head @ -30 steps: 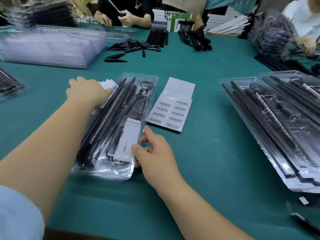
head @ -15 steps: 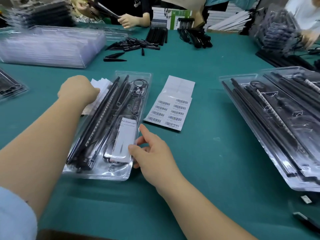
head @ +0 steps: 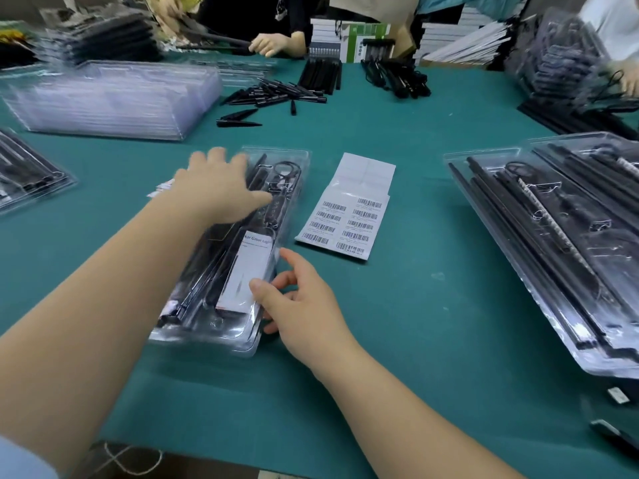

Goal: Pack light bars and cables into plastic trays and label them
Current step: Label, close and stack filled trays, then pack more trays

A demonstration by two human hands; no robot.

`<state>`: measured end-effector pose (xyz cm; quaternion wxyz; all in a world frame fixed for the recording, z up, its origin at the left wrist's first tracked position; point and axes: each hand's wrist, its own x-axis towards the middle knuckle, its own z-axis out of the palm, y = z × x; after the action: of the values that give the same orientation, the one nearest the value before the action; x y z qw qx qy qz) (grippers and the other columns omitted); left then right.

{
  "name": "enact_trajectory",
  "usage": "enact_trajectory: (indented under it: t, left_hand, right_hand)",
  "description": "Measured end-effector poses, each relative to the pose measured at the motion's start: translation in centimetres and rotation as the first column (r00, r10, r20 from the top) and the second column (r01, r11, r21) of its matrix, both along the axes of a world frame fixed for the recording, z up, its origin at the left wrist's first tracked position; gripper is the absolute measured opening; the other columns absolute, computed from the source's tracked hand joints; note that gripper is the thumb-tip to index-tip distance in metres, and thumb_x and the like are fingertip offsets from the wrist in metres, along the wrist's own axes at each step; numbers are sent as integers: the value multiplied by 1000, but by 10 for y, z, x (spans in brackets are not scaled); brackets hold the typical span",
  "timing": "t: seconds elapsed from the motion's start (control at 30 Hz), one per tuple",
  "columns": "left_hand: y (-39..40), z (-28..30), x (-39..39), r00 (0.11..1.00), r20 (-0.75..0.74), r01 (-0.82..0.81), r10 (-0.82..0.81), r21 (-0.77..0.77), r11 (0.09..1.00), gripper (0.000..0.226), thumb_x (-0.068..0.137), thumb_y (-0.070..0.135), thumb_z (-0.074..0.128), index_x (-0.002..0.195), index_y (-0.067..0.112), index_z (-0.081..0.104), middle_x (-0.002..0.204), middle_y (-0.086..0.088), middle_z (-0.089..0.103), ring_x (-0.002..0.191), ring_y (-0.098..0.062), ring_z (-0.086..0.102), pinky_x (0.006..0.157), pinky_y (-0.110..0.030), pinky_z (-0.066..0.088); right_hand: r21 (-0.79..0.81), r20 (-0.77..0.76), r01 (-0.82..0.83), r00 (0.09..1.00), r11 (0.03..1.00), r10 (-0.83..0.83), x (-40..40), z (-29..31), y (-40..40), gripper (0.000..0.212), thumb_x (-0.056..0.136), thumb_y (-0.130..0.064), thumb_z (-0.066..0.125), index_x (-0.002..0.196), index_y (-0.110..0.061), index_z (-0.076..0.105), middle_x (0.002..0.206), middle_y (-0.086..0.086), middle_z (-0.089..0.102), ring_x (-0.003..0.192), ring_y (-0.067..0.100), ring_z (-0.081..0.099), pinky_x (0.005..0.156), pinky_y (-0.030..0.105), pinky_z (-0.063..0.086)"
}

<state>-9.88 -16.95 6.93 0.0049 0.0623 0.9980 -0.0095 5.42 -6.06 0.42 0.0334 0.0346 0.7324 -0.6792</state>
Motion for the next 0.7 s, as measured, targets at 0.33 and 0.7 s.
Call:
enact_trajectory:
  t: [0.33,0.7]
  left_hand:
    - [47,-16,108,1000,8,14,-13,-163,987,47,91,45,48,128,18,35,129,-6,44,118,-31,41,77,-41,38]
    - [85,-10,128,975,-147,156,-168,-90,984,37,95,31,44,129,16,42,133,-8,42,118,-32,41,91,-43,39]
  right_hand:
    - [-158,108,67,993,985,-51,23,26,37,19,87,-17,54,101,-29,48,81,-9,52,51,-8,52,52,15,48]
    - [-150,134,264,960,953,-245,81,25,109,21,88,-17,54,106,-28,56,89,-8,57,66,0,59,65,22,51]
